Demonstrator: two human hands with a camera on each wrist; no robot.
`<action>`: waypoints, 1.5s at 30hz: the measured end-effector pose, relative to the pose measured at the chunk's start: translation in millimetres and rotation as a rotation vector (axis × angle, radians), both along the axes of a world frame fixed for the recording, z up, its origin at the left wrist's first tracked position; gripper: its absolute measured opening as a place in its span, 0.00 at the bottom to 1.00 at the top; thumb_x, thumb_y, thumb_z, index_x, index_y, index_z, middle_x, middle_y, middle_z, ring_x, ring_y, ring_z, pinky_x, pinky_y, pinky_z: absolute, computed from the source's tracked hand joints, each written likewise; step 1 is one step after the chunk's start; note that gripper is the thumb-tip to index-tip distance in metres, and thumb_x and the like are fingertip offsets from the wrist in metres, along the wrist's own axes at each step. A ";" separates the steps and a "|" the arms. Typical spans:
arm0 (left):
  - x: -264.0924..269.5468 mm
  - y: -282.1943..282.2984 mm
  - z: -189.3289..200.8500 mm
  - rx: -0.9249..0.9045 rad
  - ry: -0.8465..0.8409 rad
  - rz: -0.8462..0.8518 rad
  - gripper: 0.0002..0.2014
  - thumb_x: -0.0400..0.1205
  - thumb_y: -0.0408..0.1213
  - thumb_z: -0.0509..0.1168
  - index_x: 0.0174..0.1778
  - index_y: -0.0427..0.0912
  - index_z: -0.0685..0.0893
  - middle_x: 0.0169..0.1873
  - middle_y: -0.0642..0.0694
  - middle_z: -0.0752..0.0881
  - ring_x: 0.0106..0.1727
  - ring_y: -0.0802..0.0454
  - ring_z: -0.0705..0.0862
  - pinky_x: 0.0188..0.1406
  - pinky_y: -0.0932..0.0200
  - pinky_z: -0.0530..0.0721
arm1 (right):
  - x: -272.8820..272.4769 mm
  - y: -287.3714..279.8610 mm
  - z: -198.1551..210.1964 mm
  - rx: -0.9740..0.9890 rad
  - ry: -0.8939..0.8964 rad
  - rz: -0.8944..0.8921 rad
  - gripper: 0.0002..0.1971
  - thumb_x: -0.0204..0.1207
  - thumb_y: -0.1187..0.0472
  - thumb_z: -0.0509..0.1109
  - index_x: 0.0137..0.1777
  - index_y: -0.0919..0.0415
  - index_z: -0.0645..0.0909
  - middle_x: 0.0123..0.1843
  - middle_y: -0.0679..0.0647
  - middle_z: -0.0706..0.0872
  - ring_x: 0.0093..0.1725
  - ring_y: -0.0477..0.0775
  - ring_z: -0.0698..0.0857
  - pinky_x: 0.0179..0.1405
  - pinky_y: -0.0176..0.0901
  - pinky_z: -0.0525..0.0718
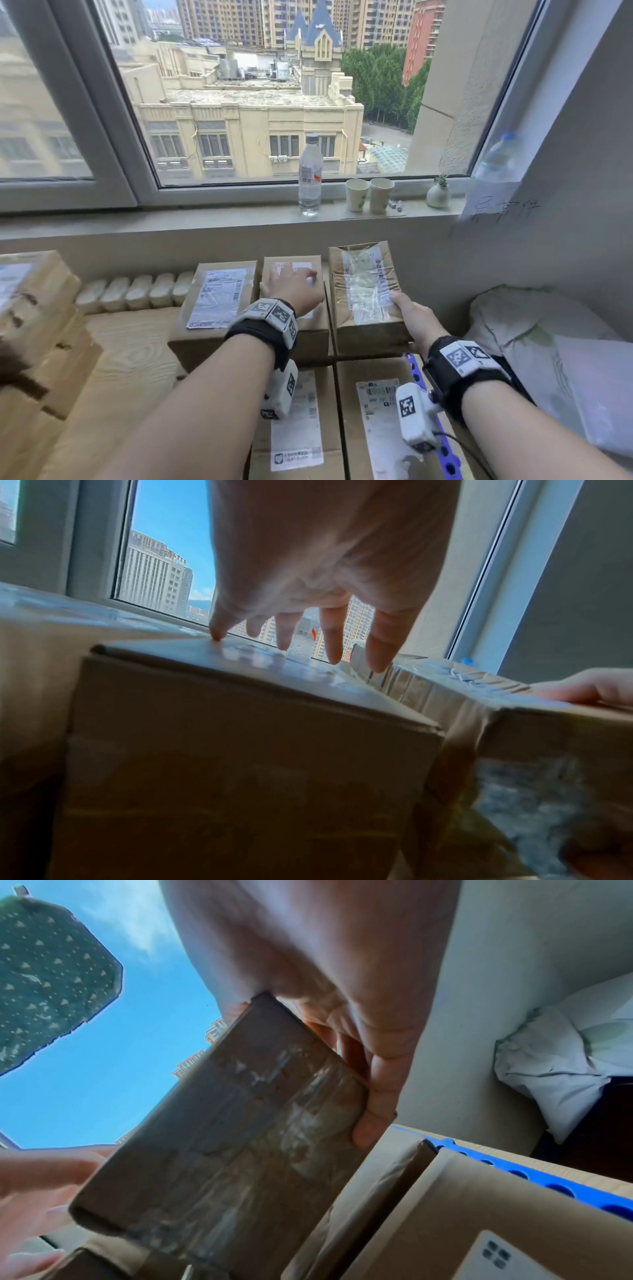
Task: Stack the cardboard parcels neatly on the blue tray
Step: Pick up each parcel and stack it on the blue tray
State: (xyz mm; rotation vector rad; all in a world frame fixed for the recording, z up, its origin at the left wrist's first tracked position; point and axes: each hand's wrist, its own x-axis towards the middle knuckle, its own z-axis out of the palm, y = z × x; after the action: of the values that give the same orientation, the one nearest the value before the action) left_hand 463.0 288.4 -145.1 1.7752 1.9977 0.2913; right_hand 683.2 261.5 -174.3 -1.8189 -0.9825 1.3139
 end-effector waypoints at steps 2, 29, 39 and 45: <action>2.2 0.3 -1.3 -0.017 0.037 -0.005 0.26 0.79 0.47 0.61 0.76 0.66 0.72 0.85 0.48 0.57 0.86 0.41 0.45 0.80 0.25 0.45 | -0.1 7.4 -5.1 -0.036 0.004 0.007 0.20 0.77 0.40 0.65 0.57 0.55 0.85 0.52 0.52 0.91 0.58 0.59 0.87 0.68 0.60 0.82; 8.1 1.9 -0.8 -0.051 0.129 -0.080 0.29 0.82 0.47 0.61 0.81 0.60 0.66 0.84 0.46 0.61 0.86 0.43 0.53 0.82 0.31 0.54 | -26.1 17.7 28.1 0.096 -0.792 0.331 0.25 0.78 0.50 0.62 0.75 0.54 0.71 0.67 0.58 0.81 0.65 0.62 0.79 0.63 0.53 0.79; -6.1 -44.5 1.8 0.191 -0.031 0.013 0.20 0.85 0.40 0.60 0.75 0.51 0.76 0.78 0.50 0.73 0.79 0.51 0.69 0.81 0.48 0.65 | -74.1 -7.2 37.0 0.360 -0.903 0.504 0.23 0.80 0.54 0.61 0.74 0.58 0.76 0.71 0.60 0.80 0.72 0.62 0.75 0.71 0.56 0.75; -25.8 -83.3 0.7 0.231 -0.100 0.147 0.19 0.84 0.38 0.60 0.72 0.48 0.78 0.73 0.48 0.77 0.73 0.47 0.76 0.74 0.49 0.73 | -102.2 -25.8 31.7 0.534 -0.904 0.588 0.20 0.79 0.56 0.62 0.70 0.58 0.81 0.68 0.59 0.82 0.71 0.60 0.75 0.76 0.57 0.70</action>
State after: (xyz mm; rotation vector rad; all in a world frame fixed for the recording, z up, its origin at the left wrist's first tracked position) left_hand 437.1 205.1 -144.3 1.7097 2.0956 0.6693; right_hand 580.9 235.7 -142.6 -1.7209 -2.2212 0.3378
